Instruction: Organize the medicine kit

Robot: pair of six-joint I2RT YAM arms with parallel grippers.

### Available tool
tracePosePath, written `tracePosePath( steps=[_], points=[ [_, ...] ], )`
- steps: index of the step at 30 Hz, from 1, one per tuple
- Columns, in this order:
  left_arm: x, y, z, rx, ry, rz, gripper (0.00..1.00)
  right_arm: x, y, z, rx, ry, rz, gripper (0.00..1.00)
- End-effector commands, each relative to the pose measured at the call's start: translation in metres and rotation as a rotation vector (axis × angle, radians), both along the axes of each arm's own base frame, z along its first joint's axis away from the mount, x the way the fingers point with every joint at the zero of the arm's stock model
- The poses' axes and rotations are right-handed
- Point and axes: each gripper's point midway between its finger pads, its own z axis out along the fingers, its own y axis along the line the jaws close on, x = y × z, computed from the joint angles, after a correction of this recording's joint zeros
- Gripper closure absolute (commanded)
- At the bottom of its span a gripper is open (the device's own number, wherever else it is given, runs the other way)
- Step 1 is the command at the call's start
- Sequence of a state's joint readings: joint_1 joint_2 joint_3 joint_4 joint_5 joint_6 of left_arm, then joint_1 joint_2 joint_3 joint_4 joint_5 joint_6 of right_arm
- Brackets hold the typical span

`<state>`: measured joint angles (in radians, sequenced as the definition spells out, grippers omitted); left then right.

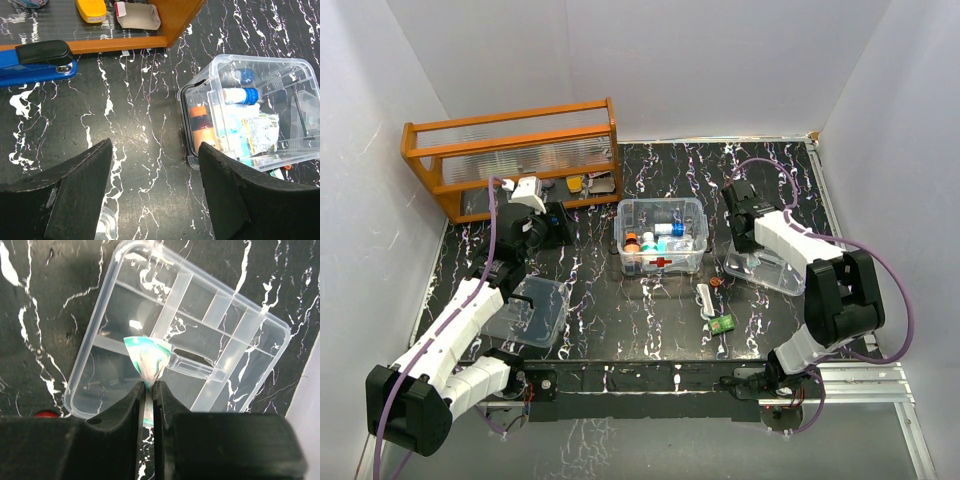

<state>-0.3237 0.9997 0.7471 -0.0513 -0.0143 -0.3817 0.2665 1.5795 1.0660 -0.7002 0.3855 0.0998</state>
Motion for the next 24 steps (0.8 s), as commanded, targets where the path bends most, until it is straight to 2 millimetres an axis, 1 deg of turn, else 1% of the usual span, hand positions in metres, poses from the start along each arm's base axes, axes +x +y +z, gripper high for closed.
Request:
tracePosePath(
  steps=[1, 5, 8, 12, 14, 16, 17, 20, 22, 24],
  points=[
    [-0.001, 0.000, 0.005, 0.003, -0.031, -0.008, 0.32, 0.002, 0.006, 0.016, 0.026, -0.062, 0.117, 0.90],
    [-0.001, -0.002, 0.003, 0.004, -0.026, -0.013, 0.32, -0.010, 0.005, 0.010, 0.032, -0.035, 0.132, 0.87],
    [0.000, -0.003, 0.003, 0.003, -0.024, -0.017, 0.32, -0.013, 0.005, 0.009, 0.029, -0.009, 0.138, 0.86],
    [0.000, -0.003, 0.002, 0.004, -0.023, -0.018, 0.32, -0.020, 0.005, -0.001, 0.024, 0.054, 0.136, 0.83],
    [0.000, -0.003, 0.002, 0.003, -0.023, -0.019, 0.32, -0.022, 0.001, -0.003, 0.004, 0.072, 0.110, 0.79],
    [0.000, -0.003, 0.002, 0.004, -0.023, -0.017, 0.32, -0.020, -0.007, 0.002, -0.032, 0.055, 0.058, 0.63],
    [0.000, -0.003, 0.002, 0.006, -0.023, -0.017, 0.32, -0.019, -0.008, 0.005, -0.037, 0.043, 0.041, 0.58],
    [0.000, -0.003, 0.003, 0.007, -0.025, -0.016, 0.31, -0.013, -0.010, 0.016, -0.032, -0.016, -0.005, 0.50],
    [0.000, -0.002, 0.003, 0.008, -0.026, -0.015, 0.31, -0.011, -0.016, 0.024, -0.052, -0.066, -0.065, 0.46],
    [-0.001, -0.002, 0.004, 0.008, -0.027, -0.013, 0.31, -0.009, -0.028, 0.032, -0.083, -0.127, -0.170, 0.44]
  ],
)
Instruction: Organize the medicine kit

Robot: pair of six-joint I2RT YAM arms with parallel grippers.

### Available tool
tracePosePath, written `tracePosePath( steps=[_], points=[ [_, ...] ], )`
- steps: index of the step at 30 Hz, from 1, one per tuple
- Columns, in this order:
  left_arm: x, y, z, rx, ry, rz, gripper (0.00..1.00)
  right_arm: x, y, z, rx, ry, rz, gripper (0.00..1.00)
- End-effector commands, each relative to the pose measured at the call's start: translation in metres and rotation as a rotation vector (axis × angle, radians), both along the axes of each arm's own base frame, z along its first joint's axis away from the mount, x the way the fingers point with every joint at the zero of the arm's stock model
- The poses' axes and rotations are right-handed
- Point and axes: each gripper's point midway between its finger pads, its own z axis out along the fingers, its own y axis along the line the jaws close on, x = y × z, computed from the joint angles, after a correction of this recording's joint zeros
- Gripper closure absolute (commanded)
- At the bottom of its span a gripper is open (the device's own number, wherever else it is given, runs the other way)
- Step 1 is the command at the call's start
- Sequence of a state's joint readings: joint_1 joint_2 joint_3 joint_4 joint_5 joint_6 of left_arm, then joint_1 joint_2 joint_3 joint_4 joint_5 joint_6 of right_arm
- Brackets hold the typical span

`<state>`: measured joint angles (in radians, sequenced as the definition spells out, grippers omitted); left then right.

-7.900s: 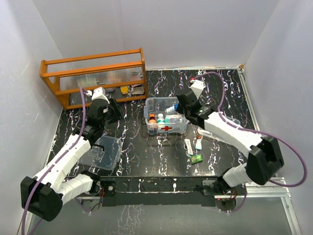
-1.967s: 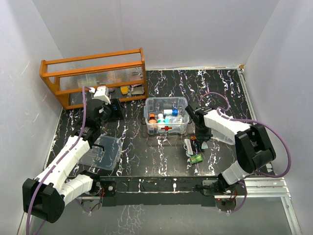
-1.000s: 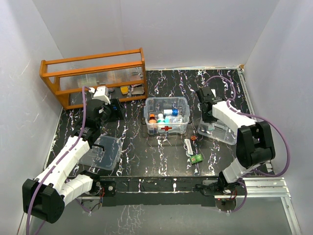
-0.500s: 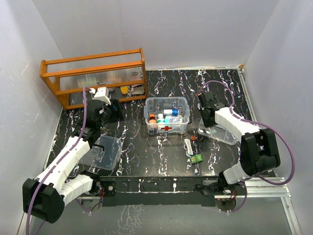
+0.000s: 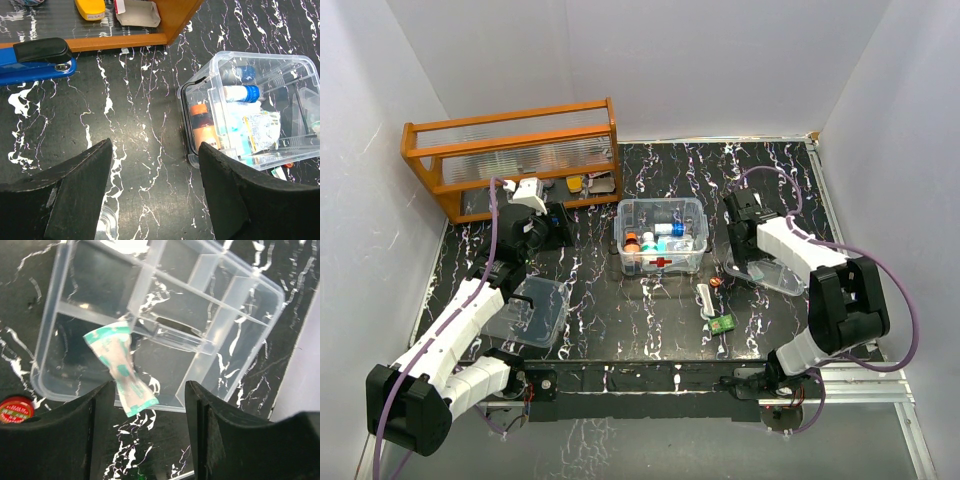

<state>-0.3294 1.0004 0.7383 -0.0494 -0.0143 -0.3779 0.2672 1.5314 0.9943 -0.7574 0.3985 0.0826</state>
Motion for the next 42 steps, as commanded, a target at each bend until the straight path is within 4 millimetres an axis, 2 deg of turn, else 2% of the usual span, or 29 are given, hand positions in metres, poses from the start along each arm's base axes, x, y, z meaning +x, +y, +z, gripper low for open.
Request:
tracePosePath(
  steps=[1, 7, 13, 18, 22, 27, 34, 42],
  points=[
    [0.001, 0.000, 0.007, 0.004, -0.033, -0.006, 0.31, 0.023, -0.022, 0.044, -0.061, -0.235, -0.227, 0.43],
    [0.001, 0.000, 0.009, 0.005, -0.036, -0.004, 0.31, 0.005, -0.068, 0.052, -0.078, -0.315, -0.554, 0.44],
    [0.001, 0.001, 0.009, 0.003, -0.038, -0.001, 0.31, -0.013, -0.118, 0.050, -0.089, -0.366, -0.767, 0.50],
    [0.000, 0.001, 0.012, -0.003, -0.047, 0.000, 0.31, -0.021, -0.137, 0.038, -0.132, -0.340, -0.888, 0.49],
    [-0.001, 0.002, 0.015, -0.004, -0.056, 0.005, 0.31, -0.033, -0.143, 0.020, -0.146, -0.295, -0.944, 0.46],
    [-0.003, 0.001, 0.019, -0.009, -0.069, 0.004, 0.31, -0.035, -0.140, 0.014, -0.126, -0.271, -0.938, 0.46],
    [-0.005, 0.000, 0.024, -0.013, -0.084, 0.003, 0.31, -0.031, -0.114, -0.008, 0.022, -0.181, -0.878, 0.51],
    [-0.006, 0.000, 0.027, -0.011, -0.094, -0.004, 0.30, -0.035, -0.089, -0.026, 0.169, -0.140, -0.834, 0.49]
  ],
)
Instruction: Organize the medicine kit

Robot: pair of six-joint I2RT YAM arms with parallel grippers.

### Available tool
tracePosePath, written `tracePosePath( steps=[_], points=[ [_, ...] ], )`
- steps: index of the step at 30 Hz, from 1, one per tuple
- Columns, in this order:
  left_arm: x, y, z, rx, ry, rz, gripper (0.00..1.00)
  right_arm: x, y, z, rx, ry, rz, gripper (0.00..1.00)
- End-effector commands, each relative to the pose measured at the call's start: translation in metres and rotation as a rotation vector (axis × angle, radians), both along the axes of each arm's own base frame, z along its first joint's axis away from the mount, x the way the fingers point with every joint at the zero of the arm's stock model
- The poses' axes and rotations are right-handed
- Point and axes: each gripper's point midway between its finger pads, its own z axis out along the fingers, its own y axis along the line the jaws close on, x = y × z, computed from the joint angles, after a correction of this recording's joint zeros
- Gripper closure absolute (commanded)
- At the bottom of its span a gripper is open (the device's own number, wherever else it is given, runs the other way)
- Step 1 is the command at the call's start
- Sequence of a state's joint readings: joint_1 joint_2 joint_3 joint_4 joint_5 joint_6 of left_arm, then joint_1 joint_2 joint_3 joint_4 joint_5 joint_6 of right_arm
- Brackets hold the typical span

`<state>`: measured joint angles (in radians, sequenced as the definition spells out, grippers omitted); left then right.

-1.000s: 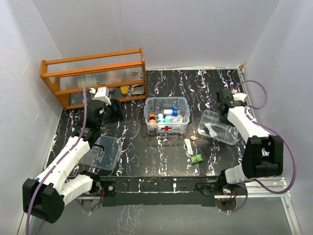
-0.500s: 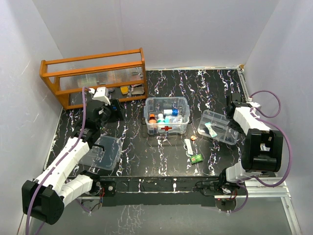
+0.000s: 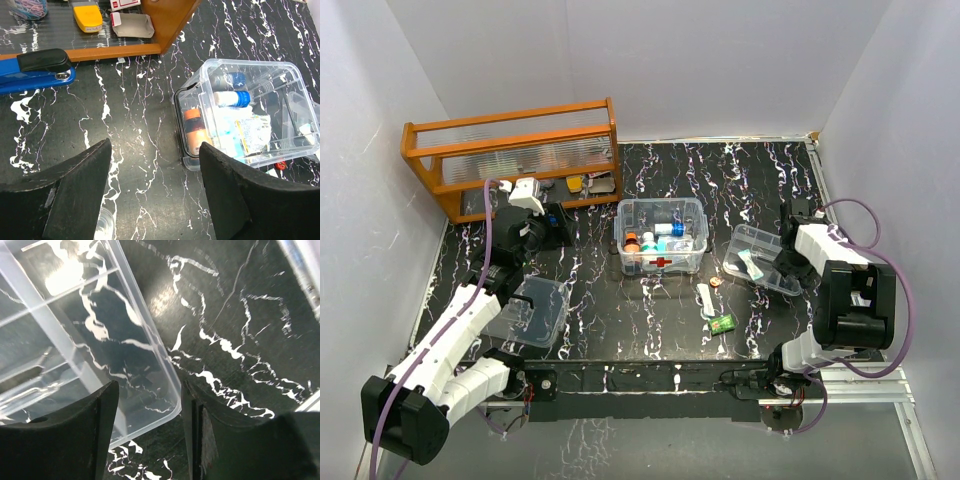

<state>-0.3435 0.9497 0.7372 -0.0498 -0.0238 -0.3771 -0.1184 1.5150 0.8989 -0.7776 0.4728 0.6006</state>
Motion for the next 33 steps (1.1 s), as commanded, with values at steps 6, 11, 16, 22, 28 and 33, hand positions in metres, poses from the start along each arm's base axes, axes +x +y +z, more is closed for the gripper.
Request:
tracePosePath(
  steps=[6, 11, 16, 22, 28, 33],
  points=[
    [-0.001, 0.001, 0.011, 0.004, -0.043, -0.001, 0.30, -0.001, 0.040, -0.013, 0.220, -0.082, 0.040, 0.45],
    [0.000, 0.000, 0.010, 0.000, -0.041, -0.004, 0.30, -0.002, 0.074, -0.013, 0.393, -0.156, 0.051, 0.41],
    [0.000, 0.000, 0.008, 0.001, -0.036, -0.004, 0.30, 0.003, 0.096, -0.010, 0.494, -0.230, 0.038, 0.41],
    [0.000, 0.000, 0.007, 0.005, -0.032, -0.003, 0.30, 0.011, 0.094, 0.007, 0.467, -0.294, 0.027, 0.42],
    [0.001, -0.001, 0.006, 0.003, -0.028, -0.003, 0.30, 0.009, 0.078, 0.027, 0.365, -0.307, 0.099, 0.42],
    [0.003, -0.001, 0.005, 0.002, -0.024, 0.001, 0.30, 0.013, 0.094, 0.042, 0.422, -0.339, 0.253, 0.44]
  ],
)
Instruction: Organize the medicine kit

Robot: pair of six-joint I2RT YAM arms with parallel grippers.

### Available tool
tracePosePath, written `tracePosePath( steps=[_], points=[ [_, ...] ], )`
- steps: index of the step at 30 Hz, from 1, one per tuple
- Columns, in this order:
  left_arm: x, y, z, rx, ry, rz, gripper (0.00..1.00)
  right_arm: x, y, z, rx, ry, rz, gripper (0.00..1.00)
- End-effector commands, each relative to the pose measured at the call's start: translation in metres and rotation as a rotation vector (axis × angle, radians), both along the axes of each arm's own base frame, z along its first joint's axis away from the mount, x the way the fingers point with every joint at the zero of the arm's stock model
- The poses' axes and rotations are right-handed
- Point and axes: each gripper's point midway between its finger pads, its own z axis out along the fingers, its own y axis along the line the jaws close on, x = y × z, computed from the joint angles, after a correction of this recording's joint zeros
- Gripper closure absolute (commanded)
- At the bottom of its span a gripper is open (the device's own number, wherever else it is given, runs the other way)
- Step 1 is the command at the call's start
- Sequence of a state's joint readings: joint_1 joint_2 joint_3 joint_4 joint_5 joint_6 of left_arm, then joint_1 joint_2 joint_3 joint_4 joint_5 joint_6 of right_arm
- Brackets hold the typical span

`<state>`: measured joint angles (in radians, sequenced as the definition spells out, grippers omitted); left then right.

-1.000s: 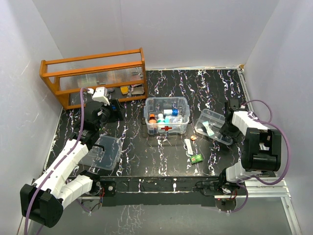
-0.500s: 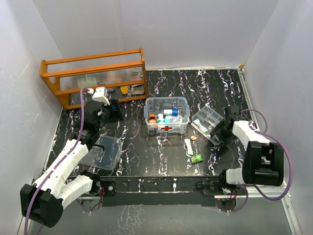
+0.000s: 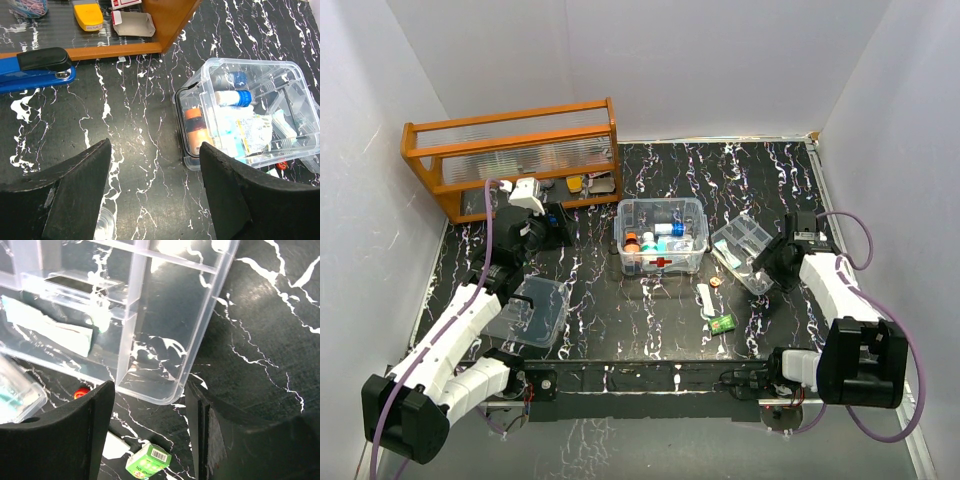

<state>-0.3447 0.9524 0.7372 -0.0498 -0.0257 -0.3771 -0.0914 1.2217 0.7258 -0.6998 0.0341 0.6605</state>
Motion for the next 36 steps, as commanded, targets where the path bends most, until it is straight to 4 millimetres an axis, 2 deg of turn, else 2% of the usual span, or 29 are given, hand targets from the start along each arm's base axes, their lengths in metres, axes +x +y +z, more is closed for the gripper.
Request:
tracePosePath(
  steps=[1, 5, 8, 9, 13, 18, 25, 30, 32, 36],
  points=[
    [0.003, 0.000, 0.006, 0.002, -0.025, 0.004, 0.30, 0.019, 0.015, 0.032, 0.019, -0.135, 0.155, 0.46],
    [0.004, 0.001, 0.005, -0.003, -0.022, 0.021, 0.30, 0.022, 0.030, 0.046, 0.047, -0.212, 0.213, 0.46],
    [0.005, 0.002, 0.005, -0.027, -0.018, 0.043, 0.30, 0.019, 0.044, 0.049, 0.077, -0.242, 0.265, 0.45],
    [0.005, 0.002, 0.008, -0.044, -0.024, 0.051, 0.30, 0.017, 0.050, 0.049, 0.091, -0.250, 0.280, 0.45],
    [0.003, -0.001, 0.013, -0.077, -0.051, 0.038, 0.30, 0.008, 0.092, 0.044, 0.137, -0.265, 0.387, 0.45],
    [-0.001, -0.004, 0.020, -0.088, -0.059, 0.021, 0.30, -0.001, 0.123, 0.036, 0.136, -0.275, 0.455, 0.46],
    [0.000, -0.002, 0.018, -0.072, -0.069, 0.023, 0.30, -0.013, 0.134, 0.013, 0.140, -0.257, 0.535, 0.48],
    [0.003, -0.007, 0.018, -0.082, -0.085, 0.000, 0.29, -0.021, 0.147, 0.000, 0.206, -0.229, 0.567, 0.50],
    [0.004, -0.009, 0.020, -0.103, -0.084, -0.001, 0.29, -0.023, 0.152, -0.003, 0.223, -0.227, 0.567, 0.51],
    [0.007, -0.012, 0.036, -0.136, -0.115, -0.003, 0.29, -0.029, 0.155, -0.011, 0.234, -0.199, 0.570, 0.51]
  ],
)
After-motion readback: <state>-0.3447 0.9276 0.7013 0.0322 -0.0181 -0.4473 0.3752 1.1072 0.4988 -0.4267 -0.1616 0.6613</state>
